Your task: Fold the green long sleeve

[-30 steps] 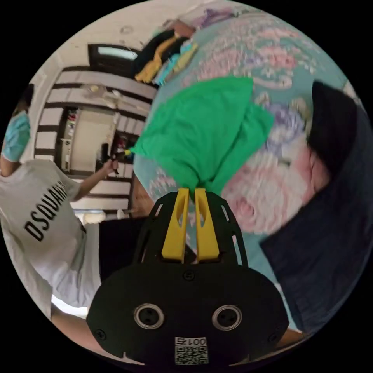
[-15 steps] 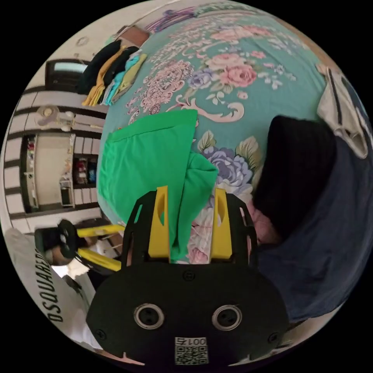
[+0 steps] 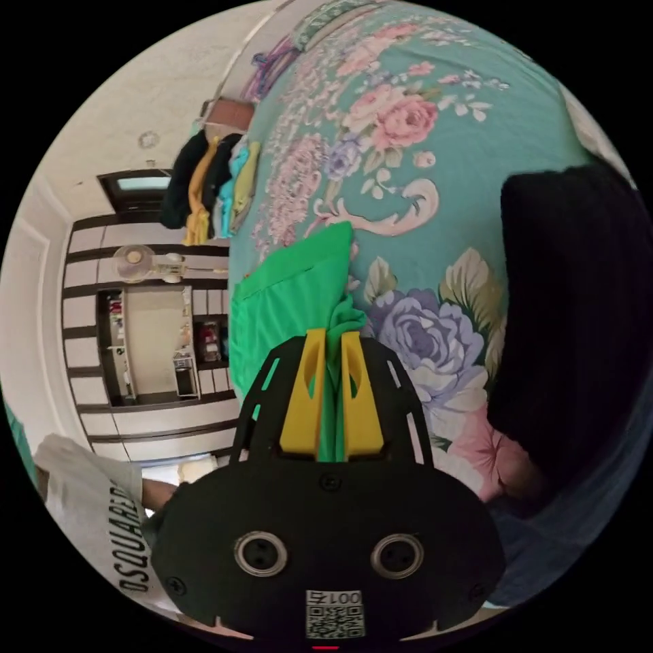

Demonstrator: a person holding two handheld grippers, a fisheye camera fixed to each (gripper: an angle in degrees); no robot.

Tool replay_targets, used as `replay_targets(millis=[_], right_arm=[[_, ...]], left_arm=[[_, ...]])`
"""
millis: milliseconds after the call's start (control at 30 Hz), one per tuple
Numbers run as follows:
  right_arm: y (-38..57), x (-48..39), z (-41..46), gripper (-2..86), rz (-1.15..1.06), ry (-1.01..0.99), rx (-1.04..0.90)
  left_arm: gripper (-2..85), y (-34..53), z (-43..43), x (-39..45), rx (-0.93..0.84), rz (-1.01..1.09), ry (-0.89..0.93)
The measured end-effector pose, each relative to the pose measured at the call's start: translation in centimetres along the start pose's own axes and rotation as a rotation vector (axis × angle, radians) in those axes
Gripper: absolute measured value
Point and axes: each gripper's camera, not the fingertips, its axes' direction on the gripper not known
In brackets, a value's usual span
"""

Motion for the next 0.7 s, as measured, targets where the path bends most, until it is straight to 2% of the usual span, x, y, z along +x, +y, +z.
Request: replay_targets(millis=[133,233,300,367,533,633,700], right_arm=[[1.8,-3.7,-3.9,1.7,-0.081,-0.171,0.114],[1.4,-10.3,-3.7,1.4,-0.209,-0.215,0.115],[0.5,-16.0,-1.6,1.4,-0.320,-0.220,0.072],[-0.4,-24.4,3.6,1.7,-0.481,-0.206,0.004],[-0.1,-37.3,20.8,3.5,-0.681,-0.186,-0.170],[1.8,-40.7,32.8,3.8,-0.729,-0.039,-0.322],[3.7,-42.2,34.5,3.2,-0.765,0.042,-0.261]], left_arm=[[-1.5,3.5,-5.3,-4.1,0.220,-0.213,0.211],[-1.5,8.9,-10.4,-7.8,0.399,-0.347,0.294],[-1.5,13.3,-13.5,-10.6,0.480,-0.439,0.302],[-1.5,20.2,-16.7,-14.0,0.525,-0.560,0.233],[-0.4,35.0,-16.9,-19.5,0.414,-0.863,0.050],[1.9,43.9,-10.4,-22.5,0.267,-1.108,0.074],[2.8,48.3,-6.4,-23.5,0.185,-1.223,0.162]])
